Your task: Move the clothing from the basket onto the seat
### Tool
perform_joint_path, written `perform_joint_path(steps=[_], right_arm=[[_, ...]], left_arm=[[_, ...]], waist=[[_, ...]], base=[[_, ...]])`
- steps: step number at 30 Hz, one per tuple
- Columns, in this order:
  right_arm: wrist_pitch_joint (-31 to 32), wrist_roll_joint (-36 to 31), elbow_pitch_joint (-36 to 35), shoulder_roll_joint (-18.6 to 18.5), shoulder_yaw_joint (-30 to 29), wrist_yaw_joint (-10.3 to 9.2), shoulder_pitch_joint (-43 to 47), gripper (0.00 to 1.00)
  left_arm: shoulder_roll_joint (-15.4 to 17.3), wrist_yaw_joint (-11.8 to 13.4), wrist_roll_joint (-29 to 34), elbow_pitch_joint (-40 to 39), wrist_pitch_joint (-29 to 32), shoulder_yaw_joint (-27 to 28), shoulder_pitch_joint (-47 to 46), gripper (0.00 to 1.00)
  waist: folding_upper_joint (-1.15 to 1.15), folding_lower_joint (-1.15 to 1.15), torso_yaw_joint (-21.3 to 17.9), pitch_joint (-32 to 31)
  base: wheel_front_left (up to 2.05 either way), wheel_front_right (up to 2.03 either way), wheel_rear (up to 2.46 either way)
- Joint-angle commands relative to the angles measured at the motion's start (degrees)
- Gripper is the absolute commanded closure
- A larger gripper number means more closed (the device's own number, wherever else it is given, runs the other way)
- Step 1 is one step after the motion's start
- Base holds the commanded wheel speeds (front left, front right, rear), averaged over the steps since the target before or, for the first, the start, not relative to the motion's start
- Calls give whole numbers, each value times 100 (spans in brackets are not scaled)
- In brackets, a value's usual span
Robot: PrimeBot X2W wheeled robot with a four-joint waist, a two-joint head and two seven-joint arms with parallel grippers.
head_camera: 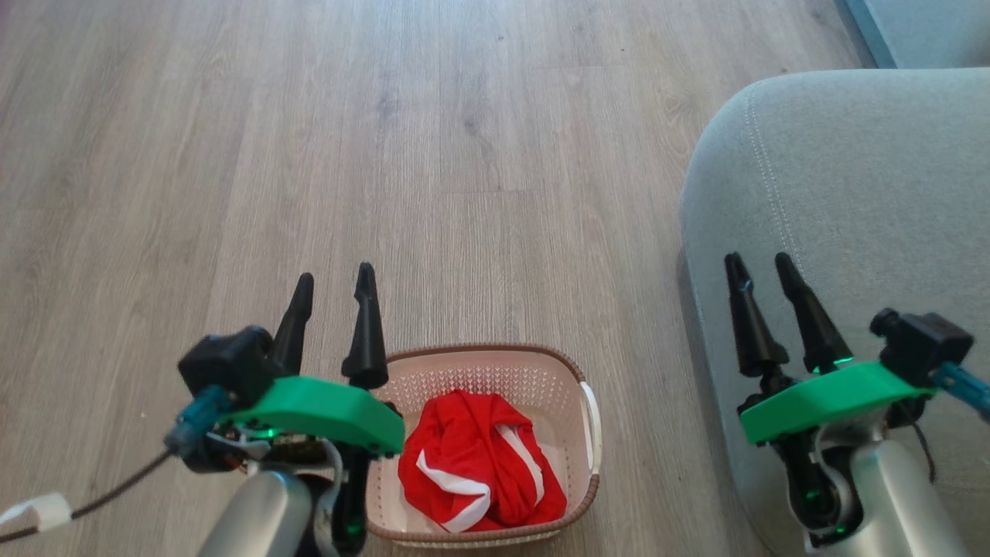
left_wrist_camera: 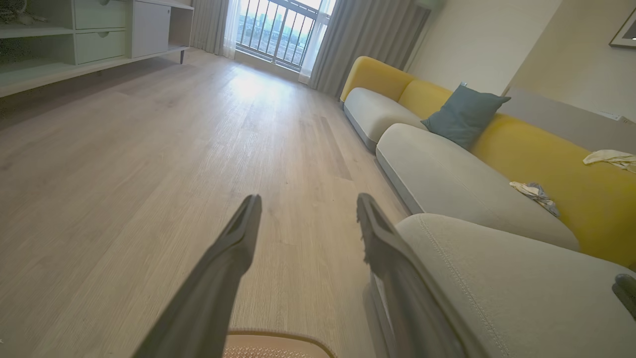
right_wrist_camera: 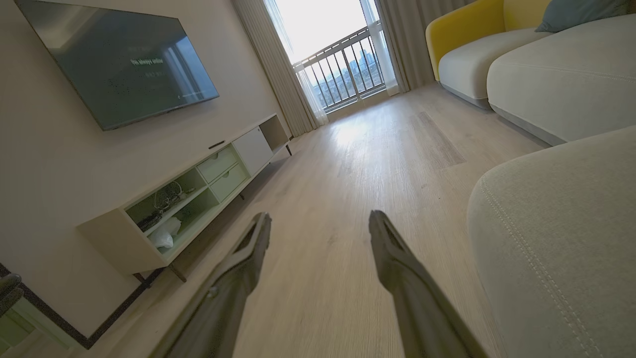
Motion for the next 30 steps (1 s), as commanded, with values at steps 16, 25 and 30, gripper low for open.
perform_joint_path(steps=[16,25,30], right_arm=[[-342,-1037,-300,7,310,2,-366,0],[-495,-1354,-99,73,276,2,-319,0],[-562,-1426,137,136,163,2,-282,0]], left_arm=[[332,1224,1220,-504,-343,-605,-601,0],[-63,317,986,-298,-494,-240,-278,0],[-345,-472,1066,45,-561,287,-25,0]], waist=[[0,0,-37,69],[0,0,4,74],[0,0,-1,62]], base=[[0,0,0],[0,0,0],[0,0,0]])
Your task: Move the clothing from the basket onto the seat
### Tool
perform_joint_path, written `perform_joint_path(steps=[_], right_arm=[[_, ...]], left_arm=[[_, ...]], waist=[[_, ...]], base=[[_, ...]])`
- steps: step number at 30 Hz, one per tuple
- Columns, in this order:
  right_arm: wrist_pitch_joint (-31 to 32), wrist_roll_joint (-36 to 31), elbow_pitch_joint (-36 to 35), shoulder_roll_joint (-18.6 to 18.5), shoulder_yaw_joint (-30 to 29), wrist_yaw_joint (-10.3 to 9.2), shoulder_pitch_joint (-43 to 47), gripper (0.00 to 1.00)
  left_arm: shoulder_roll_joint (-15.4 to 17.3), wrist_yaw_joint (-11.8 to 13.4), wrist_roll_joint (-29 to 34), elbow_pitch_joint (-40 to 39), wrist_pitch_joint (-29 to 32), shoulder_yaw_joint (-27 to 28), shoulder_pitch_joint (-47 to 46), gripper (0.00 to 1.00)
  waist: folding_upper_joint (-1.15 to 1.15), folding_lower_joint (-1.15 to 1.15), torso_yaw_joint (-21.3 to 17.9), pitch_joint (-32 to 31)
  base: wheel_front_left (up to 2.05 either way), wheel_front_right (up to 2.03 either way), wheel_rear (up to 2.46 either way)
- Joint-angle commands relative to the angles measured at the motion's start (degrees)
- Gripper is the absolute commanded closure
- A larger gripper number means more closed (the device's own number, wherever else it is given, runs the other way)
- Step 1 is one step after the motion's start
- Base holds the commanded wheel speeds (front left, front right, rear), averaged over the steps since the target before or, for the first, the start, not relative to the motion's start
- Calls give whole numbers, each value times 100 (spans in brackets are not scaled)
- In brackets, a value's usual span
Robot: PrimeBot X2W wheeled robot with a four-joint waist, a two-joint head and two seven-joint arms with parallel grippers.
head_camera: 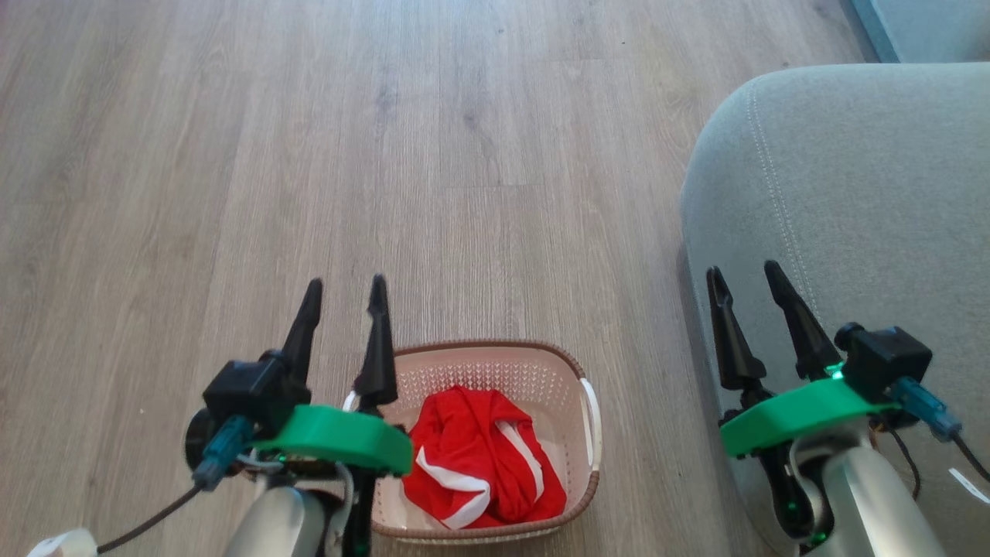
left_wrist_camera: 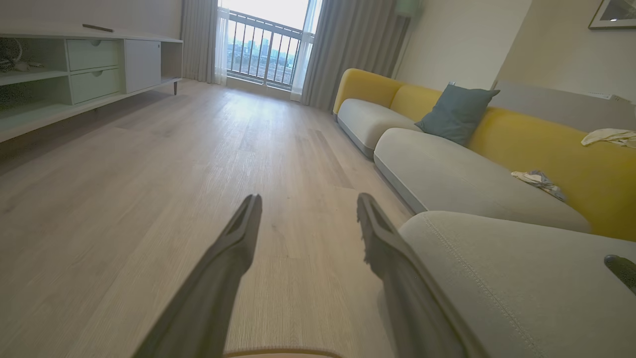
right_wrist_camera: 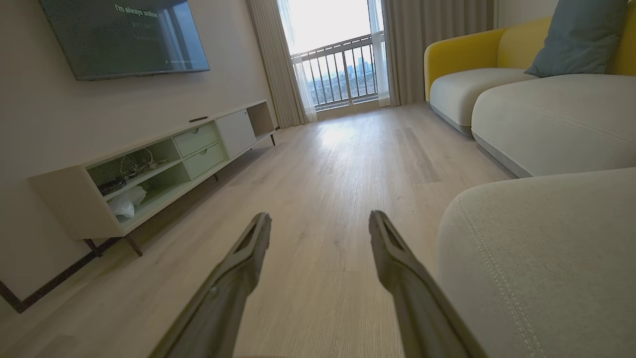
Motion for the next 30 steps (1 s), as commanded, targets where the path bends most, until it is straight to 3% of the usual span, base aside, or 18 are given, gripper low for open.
perform_joint_path(steps=[1,6,16,30], right_arm=[[-90,-145,-118,15,57,2,-243,0],[-175,-348,268,75,-99,2,-243,0],[-336,-1001,659,107,-33,2,-342,0],[-336,-1059,711,117,-55,2,-371,0]], left_arm=[[-52,-136,152,-127,-70,256,-158,0],[-156,-677,590,174,-154,607,-22,0],[-159,-833,781,619,-313,545,112,0],[-159,-847,768,666,-313,499,95,0]], waist=[[0,0,-5,-4],[0,0,-38,-11],[0,0,-106,-12],[0,0,-74,7]], base=[[0,0,0],[0,0,0],[0,0,0],[0,0,0]])
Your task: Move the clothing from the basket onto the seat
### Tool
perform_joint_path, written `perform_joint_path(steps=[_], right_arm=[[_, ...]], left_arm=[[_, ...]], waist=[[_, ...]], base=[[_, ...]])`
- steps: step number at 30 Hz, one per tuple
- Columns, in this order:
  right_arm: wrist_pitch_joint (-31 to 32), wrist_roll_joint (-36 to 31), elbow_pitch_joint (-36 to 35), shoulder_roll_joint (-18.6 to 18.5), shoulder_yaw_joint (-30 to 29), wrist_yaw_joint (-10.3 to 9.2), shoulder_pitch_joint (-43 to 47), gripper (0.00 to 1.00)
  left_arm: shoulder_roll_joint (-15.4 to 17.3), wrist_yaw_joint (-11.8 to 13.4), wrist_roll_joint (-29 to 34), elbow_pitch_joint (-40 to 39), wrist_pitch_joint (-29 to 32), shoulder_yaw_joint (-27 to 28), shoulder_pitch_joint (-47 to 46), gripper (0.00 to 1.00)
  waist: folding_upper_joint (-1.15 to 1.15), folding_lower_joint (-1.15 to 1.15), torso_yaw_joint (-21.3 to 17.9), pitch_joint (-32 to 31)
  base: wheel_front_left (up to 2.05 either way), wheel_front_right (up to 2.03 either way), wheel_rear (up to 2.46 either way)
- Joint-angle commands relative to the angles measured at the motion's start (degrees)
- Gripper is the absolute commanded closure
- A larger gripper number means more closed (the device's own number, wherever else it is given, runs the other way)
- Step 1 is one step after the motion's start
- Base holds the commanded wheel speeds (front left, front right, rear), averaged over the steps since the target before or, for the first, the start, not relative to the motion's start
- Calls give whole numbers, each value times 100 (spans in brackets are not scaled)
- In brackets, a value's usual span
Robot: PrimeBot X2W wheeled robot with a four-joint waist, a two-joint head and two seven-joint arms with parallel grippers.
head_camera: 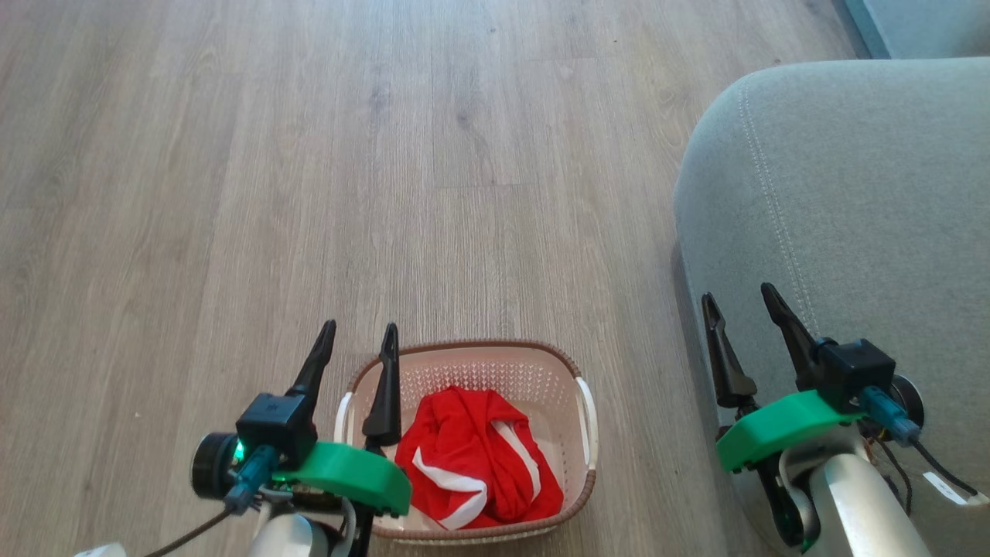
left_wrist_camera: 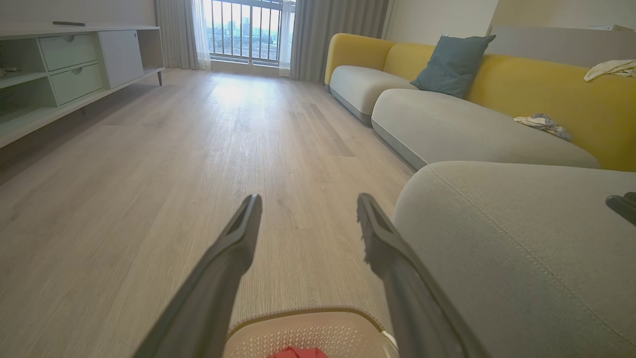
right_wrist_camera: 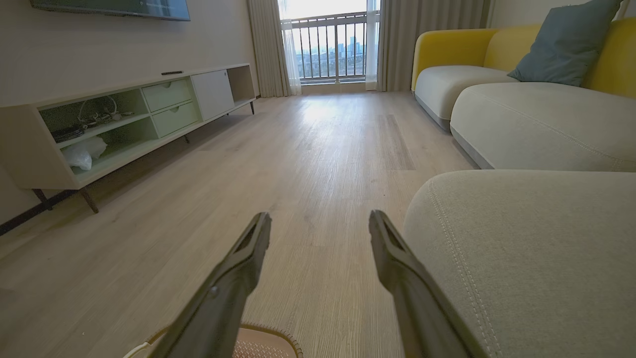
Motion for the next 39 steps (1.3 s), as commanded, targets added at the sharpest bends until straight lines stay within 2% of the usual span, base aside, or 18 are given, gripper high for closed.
perform_joint_path(steps=[1,10,14,19,26,31,39], right_arm=[[-77,-64,-149,56,132,2,-257,0],[-77,-110,-160,58,73,2,-295,0],[-77,-234,-256,58,-124,2,-368,0],[-77,-330,-496,58,-343,2,-543,0],[-77,-421,-843,-64,-509,2,-863,0],[-77,-423,-1121,-189,-496,2,-1004,0],[-77,-428,-1592,-217,-354,2,-1181,0]], left_arm=[[-28,-11,8,-161,-71,186,-211,0],[-28,-46,-22,-55,-71,131,-210,0],[-28,-31,-19,173,-71,38,-275,0],[-28,80,-29,517,-71,-105,-511,0],[-28,113,65,1083,-71,-368,-1132,0],[-28,198,245,1779,-71,-533,-1734,0],[-28,83,512,3590,-71,-734,-2776,0]], waist=[[0,0,-1,5],[0,0,-48,120],[0,0,-98,334],[0,0,-202,885],[0,0,-452,1939],[0,0,-664,2698],[0,0,-1015,3644]], base=[[0,0,0],[0,0,0],[0,0,0],[0,0,0],[0,0,0],[0,0,0],[0,0,0]])
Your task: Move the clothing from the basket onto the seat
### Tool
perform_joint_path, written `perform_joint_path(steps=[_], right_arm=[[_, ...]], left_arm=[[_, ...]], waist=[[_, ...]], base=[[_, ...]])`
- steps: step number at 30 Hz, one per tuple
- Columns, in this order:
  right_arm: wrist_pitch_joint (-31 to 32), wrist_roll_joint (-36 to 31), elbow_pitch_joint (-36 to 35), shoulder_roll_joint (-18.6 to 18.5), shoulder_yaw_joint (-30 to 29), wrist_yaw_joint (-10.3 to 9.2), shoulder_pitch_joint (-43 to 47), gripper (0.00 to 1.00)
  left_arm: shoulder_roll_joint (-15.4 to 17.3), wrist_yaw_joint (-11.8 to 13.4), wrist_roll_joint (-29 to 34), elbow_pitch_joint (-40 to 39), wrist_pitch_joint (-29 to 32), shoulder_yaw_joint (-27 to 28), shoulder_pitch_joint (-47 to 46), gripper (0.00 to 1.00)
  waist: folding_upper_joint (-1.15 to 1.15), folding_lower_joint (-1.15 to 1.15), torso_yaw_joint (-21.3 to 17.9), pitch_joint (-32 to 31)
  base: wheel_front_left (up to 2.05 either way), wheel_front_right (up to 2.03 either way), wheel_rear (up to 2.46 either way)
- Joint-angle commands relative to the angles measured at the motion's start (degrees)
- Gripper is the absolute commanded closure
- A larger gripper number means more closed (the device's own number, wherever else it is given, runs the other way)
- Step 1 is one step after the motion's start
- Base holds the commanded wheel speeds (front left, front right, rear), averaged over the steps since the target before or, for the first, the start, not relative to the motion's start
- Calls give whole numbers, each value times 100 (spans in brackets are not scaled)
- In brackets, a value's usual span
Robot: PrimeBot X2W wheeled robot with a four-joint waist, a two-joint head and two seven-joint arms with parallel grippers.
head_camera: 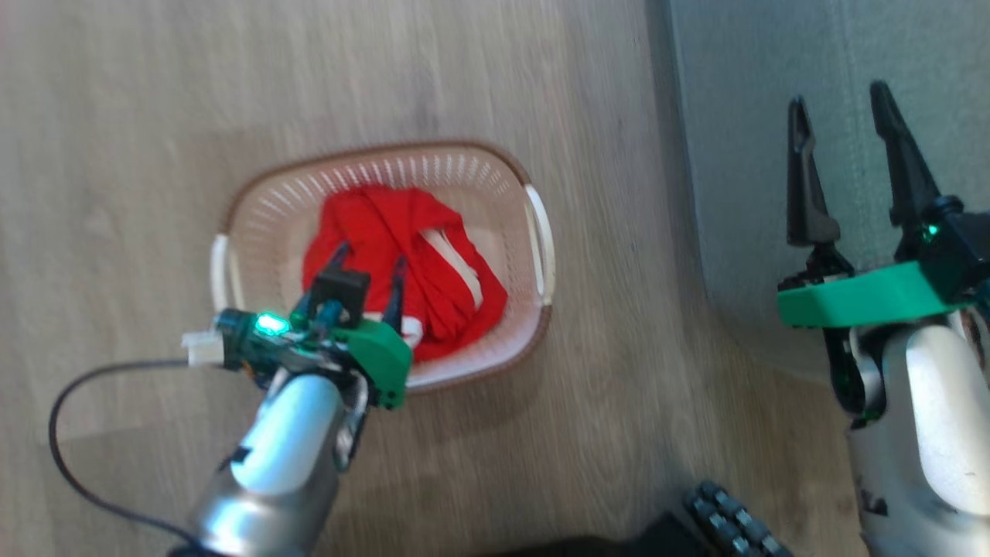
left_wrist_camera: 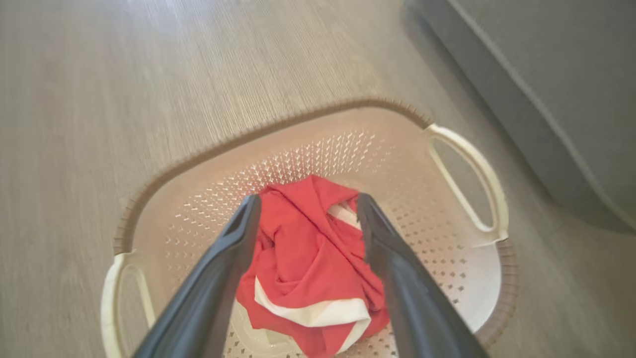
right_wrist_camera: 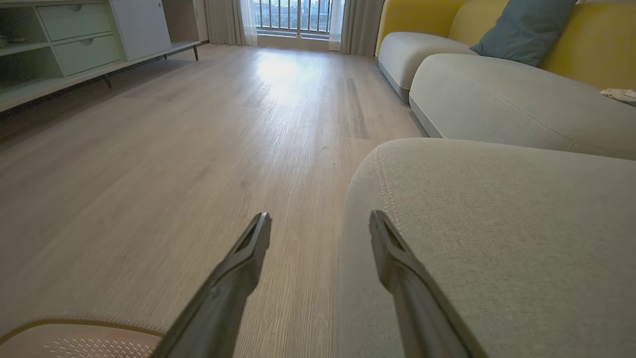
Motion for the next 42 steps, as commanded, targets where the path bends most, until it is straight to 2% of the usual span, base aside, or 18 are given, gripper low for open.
perform_joint_path(steps=[1,7,14,25,29,39,40,41,42], right_arm=[[-37,-35,-269,-15,172,0,-41,0],[-37,-31,-443,35,443,0,-120,0],[-37,-53,-522,90,582,0,-247,0],[-37,-41,-581,140,756,0,-455,0],[-37,-62,-596,163,774,0,-477,0],[-37,-99,-603,197,829,0,-441,0],[-37,-100,-602,199,831,0,-442,0],[-37,-101,-601,202,832,0,-444,0],[-37,-102,-597,204,835,0,-449,0]], left_arm=[[27,-35,104,190,-55,99,-156,0],[37,-207,383,1926,-55,-111,-954,0],[33,-203,301,2893,-15,-76,-1692,0],[223,-88,235,3215,609,-76,-2442,0],[272,47,275,3240,992,-149,-2531,0],[358,142,412,3251,1546,-409,-2640,0],[359,115,390,3252,1599,-405,-2639,3],[356,80,354,3252,1622,-389,-2644,73],[352,54,336,3252,1614,-389,-2647,100]], waist=[[0,-2,-319,529],[0,-2,-504,1008],[0,-2,-639,1506],[0,-2,-785,2114],[0,-2,-793,2203],[0,-2,-798,2313],[0,-2,-795,2317],[0,-2,-792,2322],[0,-2,-789,2324]], base=[[0,0,0],[0,0,0],[0,0,0],[0,0,0],[0,0,0],[0,0,0],[0,0,0],[0,0,0],[0,0,0]])
